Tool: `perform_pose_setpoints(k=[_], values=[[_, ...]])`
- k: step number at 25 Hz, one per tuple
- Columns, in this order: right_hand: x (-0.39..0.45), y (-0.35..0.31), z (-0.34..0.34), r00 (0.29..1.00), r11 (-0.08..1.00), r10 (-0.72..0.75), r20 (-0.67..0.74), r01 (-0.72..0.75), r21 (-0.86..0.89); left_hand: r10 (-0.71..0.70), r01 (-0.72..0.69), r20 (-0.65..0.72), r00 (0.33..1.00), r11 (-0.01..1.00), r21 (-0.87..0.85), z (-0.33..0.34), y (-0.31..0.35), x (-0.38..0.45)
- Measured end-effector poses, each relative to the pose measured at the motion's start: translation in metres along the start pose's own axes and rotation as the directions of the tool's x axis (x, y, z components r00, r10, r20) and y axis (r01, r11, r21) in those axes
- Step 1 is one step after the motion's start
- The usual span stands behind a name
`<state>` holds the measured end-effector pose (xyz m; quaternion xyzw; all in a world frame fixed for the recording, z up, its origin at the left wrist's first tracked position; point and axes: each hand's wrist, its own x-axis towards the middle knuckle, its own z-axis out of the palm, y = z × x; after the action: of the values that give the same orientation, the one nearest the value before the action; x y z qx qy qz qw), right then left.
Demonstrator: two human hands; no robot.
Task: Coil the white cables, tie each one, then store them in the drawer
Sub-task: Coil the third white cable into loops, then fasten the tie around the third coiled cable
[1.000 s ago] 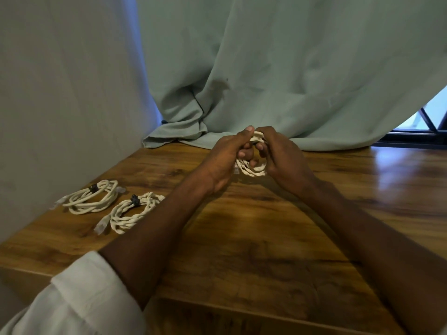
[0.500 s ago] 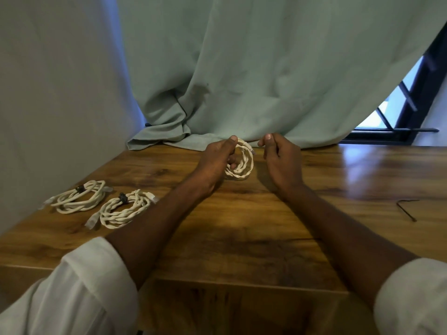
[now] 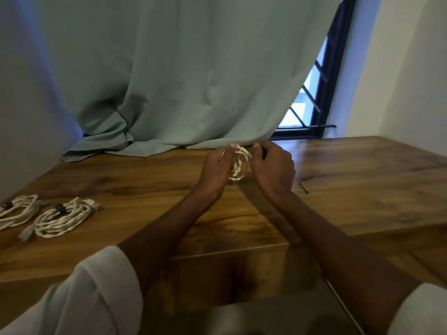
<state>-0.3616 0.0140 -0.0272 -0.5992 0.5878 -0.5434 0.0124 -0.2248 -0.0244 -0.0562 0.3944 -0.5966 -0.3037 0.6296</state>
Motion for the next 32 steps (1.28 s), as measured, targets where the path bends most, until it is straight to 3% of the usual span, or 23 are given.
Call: perform_pose_setpoints(k=[3, 6, 9, 12, 15, 17, 19, 20, 21, 23, 24, 25, 28, 32], values=[[0.014, 0.031, -0.039, 0.999, 0.954, 0.027, 0.043, -0.013, -0.298, 0.125, -0.140, 0.085, 0.989, 0.968, 0.209, 0.040, -0.004, -0.008], [0.032, 0.083, -0.064, 0.981, 0.852, 0.168, 0.098, -0.095, -0.514, 0.238, -0.307, 0.211, 0.948, 0.857, 0.414, 0.050, -0.010, -0.010], [0.037, 0.110, -0.066, 0.932, 0.862, 0.265, 0.246, -0.115, -0.494, 0.148, -0.199, 0.177, 0.973, 0.927, 0.319, 0.043, -0.016, -0.005], [0.037, 0.099, -0.054, 0.895, 0.850, 0.198, 0.400, 0.046, -0.524, -0.011, -0.001, 0.091, 0.996, 0.991, 0.136, 0.037, -0.016, -0.002], [0.034, 0.080, -0.043, 0.892, 0.805, 0.139, 0.430, 0.152, -0.574, -0.067, 0.067, 0.032, 0.997, 0.998, -0.001, 0.034, -0.005, -0.007], [0.034, 0.080, -0.030, 0.892, 0.800, 0.151, 0.425, 0.142, -0.582, -0.066, 0.067, 0.032, 0.997, 0.997, -0.029, 0.020, 0.000, -0.009], [0.034, 0.082, -0.012, 0.869, 0.918, 0.177, 0.463, 0.025, -0.397, -0.053, 0.053, 0.005, 0.999, 0.998, 0.019, -0.010, -0.004, -0.005], [0.034, 0.078, -0.003, 0.847, 0.978, 0.195, 0.494, -0.128, -0.168, -0.056, 0.058, -0.031, 0.998, 0.997, 0.052, -0.030, -0.005, -0.002], [0.035, 0.068, 0.008, 0.812, 0.940, 0.221, 0.540, -0.325, 0.104, -0.070, 0.076, -0.076, 0.995, 0.994, 0.085, -0.054, -0.009, 0.002], [0.033, 0.034, 0.031, 0.674, 0.640, 0.187, 0.714, -0.635, 0.432, -0.098, 0.115, -0.137, 0.986, 0.986, 0.121, -0.102, -0.014, 0.012], [0.032, 0.016, 0.043, 0.611, 0.535, 0.121, 0.782, -0.704, 0.468, -0.107, 0.129, -0.178, 0.978, 0.984, 0.119, -0.124, -0.018, 0.016], [0.031, -0.002, 0.060, 0.564, 0.503, 0.057, 0.824, -0.729, 0.464, -0.121, 0.145, -0.229, 0.966, 0.985, 0.094, -0.142, -0.021, 0.021], [0.025, -0.048, 0.112, 0.484, 0.526, -0.004, 0.875, -0.743, 0.414, -0.178, 0.179, -0.351, 0.919, 0.983, -0.028, -0.166, -0.027, 0.030], [0.020, -0.079, 0.170, 0.473, 0.607, 0.032, 0.881, -0.709, 0.359, -0.170, 0.185, -0.413, 0.895, 0.983, -0.003, -0.177, -0.035, 0.047]])
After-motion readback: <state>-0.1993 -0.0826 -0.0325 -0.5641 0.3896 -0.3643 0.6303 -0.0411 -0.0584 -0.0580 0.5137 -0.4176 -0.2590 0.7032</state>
